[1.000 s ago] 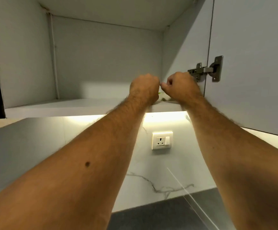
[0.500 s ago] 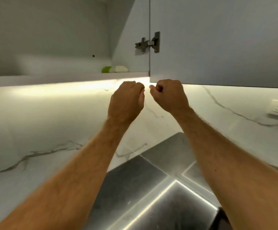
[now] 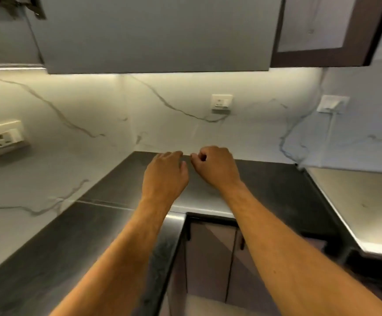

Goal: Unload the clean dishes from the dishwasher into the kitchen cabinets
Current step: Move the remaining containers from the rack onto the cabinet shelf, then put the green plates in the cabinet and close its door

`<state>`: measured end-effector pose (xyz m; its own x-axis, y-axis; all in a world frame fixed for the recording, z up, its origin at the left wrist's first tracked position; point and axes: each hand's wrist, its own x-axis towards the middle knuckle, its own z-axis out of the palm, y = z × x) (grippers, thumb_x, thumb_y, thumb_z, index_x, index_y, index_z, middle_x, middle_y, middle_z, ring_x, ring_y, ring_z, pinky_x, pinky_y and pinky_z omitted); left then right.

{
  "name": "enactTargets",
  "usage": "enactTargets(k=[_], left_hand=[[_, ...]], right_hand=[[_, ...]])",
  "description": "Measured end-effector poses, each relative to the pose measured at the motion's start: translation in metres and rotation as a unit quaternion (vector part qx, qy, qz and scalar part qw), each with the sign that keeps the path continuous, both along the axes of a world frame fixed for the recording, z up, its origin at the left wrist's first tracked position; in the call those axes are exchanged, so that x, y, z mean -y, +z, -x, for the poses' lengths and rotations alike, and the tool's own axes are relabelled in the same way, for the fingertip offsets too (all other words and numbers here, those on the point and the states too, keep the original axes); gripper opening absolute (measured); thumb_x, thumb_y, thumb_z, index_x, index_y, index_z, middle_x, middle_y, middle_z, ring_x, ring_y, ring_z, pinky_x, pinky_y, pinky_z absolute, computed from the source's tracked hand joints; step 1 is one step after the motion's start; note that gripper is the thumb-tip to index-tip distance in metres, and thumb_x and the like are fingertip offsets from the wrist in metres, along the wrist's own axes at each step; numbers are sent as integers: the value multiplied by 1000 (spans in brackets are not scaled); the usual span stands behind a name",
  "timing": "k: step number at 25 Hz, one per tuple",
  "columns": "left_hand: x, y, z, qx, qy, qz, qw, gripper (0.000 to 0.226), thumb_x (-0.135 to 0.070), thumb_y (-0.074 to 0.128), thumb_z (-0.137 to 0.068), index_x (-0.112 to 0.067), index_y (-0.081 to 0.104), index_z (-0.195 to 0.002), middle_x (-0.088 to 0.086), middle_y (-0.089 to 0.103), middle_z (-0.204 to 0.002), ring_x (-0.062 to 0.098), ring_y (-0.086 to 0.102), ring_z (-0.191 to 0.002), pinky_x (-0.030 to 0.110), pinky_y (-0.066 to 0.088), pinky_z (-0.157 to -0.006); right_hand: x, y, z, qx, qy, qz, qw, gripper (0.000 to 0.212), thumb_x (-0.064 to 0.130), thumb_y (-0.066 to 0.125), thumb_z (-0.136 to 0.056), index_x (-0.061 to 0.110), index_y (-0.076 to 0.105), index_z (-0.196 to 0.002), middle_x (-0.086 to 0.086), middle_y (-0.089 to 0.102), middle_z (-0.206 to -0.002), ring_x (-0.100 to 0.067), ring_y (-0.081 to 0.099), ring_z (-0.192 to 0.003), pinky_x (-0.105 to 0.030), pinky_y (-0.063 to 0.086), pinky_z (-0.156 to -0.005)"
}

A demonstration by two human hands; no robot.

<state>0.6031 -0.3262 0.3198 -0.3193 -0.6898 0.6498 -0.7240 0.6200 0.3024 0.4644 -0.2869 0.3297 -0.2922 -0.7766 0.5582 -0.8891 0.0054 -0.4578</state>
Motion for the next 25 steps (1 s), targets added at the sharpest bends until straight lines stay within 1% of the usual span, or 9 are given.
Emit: enactTargets(k=[4, 7, 10, 14, 17, 21, 23, 25], left_hand=[[-59, -69, 58, 30, -100, -65, 992, 47, -29, 57, -92, -13, 56, -136, 4, 61, -132, 18, 51, -127, 29, 40, -105], [-111, -113, 100, 71, -163, -98, 979, 51, -28, 58, -91, -12, 52, -139, 3, 58, -136, 18, 47, -131, 30, 40, -106], [-160, -143, 141, 116, -202, -126, 964, 52, -30, 57, -91, -16, 49, -141, 1, 55, -138, 15, 44, -133, 29, 39, -106], [-238, -169, 204, 145, -249, -151, 946, 54, -32, 54, -94, -18, 44, -145, 4, 51, -144, 15, 39, -138, 29, 35, -110], [-291, -184, 243, 155, -277, -176, 932, 54, -32, 53, -94, -18, 44, -145, 3, 51, -143, 16, 41, -137, 30, 34, -110], [-353, -207, 286, 184, -328, -228, 898, 52, -33, 52, -95, -19, 45, -144, 2, 53, -141, 17, 42, -135, 31, 36, -110], [-375, -217, 299, 209, -346, -253, 879, 50, -34, 51, -95, -20, 47, -143, 0, 55, -138, 18, 44, -133, 33, 39, -107], [-388, -226, 311, 227, -362, -268, 863, 41, -33, 50, -96, -20, 54, -135, -2, 60, -128, 18, 50, -123, 32, 44, -100]], right_hand=[[-83, -67, 66, 33, -86, -94, 991, 42, 45, 53, -88, 15, 57, -58, 3, 57, -53, -16, 57, -55, -37, 53, -59], [-147, -99, 114, 49, -145, -134, 979, 42, 46, 54, -86, 14, 57, -58, 2, 58, -55, -20, 58, -57, -36, 52, -58], [-210, -125, 157, 57, -180, -171, 967, 41, 46, 56, -86, 13, 60, -62, 0, 60, -57, -23, 58, -61, -33, 47, -56], [-308, -157, 215, 77, -211, -225, 948, 40, 46, 58, -88, 15, 59, -62, 1, 61, -59, -20, 58, -61, -32, 48, -59], [-373, -175, 248, 83, -221, -265, 935, 40, 46, 58, -90, 18, 58, -63, 2, 61, -61, -18, 58, -61, -33, 48, -59], [-451, -208, 289, 98, -245, -301, 916, 41, 47, 55, -91, 16, 61, -66, 0, 61, -60, -18, 58, -60, -38, 52, -61], [-480, -223, 305, 112, -256, -317, 906, 38, 47, 56, -92, 18, 63, -69, 2, 63, -63, -16, 59, -62, -34, 51, -60], [-501, -233, 317, 125, -266, -326, 899, 32, 43, 56, -93, 20, 65, -73, 6, 64, -67, -11, 59, -63, -29, 48, -59]])
